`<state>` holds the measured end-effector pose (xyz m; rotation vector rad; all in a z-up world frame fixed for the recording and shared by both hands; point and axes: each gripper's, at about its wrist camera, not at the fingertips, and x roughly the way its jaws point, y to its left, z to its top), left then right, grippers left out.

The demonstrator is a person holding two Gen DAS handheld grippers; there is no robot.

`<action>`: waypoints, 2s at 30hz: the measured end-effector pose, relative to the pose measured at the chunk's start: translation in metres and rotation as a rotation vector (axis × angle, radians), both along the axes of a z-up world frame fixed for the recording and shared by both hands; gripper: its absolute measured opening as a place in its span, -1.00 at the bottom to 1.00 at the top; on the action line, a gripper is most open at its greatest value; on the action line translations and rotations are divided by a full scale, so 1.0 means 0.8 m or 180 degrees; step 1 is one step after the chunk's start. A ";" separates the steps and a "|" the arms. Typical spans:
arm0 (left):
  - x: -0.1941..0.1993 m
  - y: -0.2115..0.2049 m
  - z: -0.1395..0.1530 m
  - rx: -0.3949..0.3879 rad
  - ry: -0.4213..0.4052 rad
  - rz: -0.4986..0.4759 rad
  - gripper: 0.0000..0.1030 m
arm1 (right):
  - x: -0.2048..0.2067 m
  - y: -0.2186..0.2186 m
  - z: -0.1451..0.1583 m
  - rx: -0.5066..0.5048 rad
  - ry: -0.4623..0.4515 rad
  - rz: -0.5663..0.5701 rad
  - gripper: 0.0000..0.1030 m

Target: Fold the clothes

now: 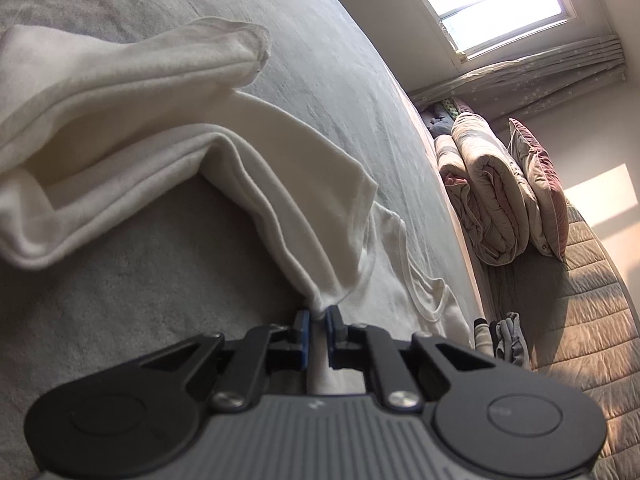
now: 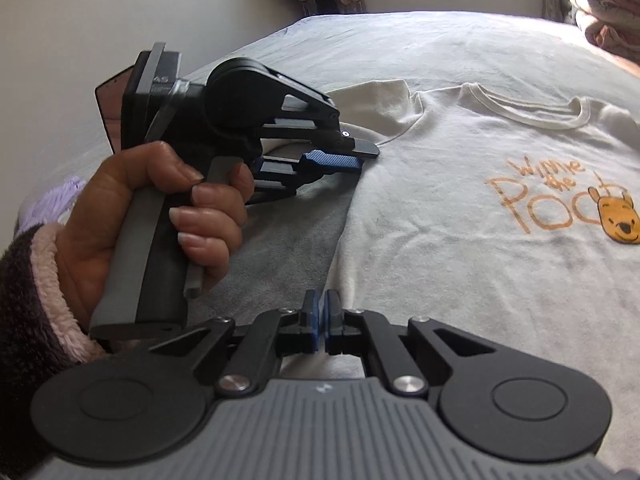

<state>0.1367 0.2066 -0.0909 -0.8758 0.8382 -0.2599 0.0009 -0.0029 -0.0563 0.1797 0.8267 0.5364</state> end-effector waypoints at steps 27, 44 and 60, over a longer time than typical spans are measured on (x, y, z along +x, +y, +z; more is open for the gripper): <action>-0.055 -0.033 0.037 0.0947 -0.0190 -0.0724 -0.85 | -0.030 -0.040 -0.008 0.0709 0.0592 0.0228 -0.43; -0.070 -0.067 0.103 0.1027 -0.0198 -0.0396 -0.71 | -0.036 -0.102 0.072 0.0298 0.0419 0.0306 -0.23; -0.023 -0.216 0.095 0.1290 -0.0357 -0.0990 -0.48 | 0.075 -0.364 0.081 -0.0150 0.0056 -0.0720 -0.15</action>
